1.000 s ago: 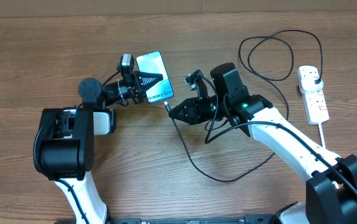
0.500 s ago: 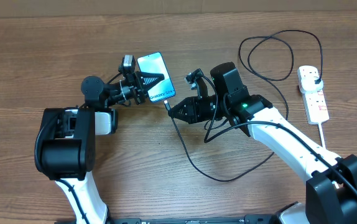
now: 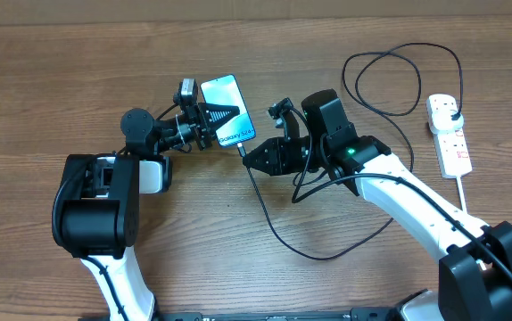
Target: Plug charger to phone and switch on socket
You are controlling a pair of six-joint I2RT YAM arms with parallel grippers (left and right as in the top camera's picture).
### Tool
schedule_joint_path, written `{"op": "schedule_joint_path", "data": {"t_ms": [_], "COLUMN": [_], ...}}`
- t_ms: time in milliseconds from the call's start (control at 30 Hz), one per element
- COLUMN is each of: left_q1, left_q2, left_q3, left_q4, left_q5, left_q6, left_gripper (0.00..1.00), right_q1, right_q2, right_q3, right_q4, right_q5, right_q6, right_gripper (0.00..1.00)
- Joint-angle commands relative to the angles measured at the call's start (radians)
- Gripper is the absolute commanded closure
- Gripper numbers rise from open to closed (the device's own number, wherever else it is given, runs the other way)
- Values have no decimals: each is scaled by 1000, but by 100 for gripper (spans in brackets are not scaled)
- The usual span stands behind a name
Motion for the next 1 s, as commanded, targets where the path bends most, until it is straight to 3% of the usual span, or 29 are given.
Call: {"op": "schedule_joint_path", "data": {"t_ms": [0,967], "left_q1": [-2,-15], "left_q2": [-24,-24], "left_q3": [3,3], "left_q4": [11,11], "left_q5": [-8,-8], "left_q6": [29,29], "left_gripper": [96,96], "right_q1": [3,6], "right_q2": [-8,-8], "right_q3": [10,10], "right_q4": [4,-9], "right_q5": [19,21], "right_q6": [5,8], "right_gripper": [96,96]}}
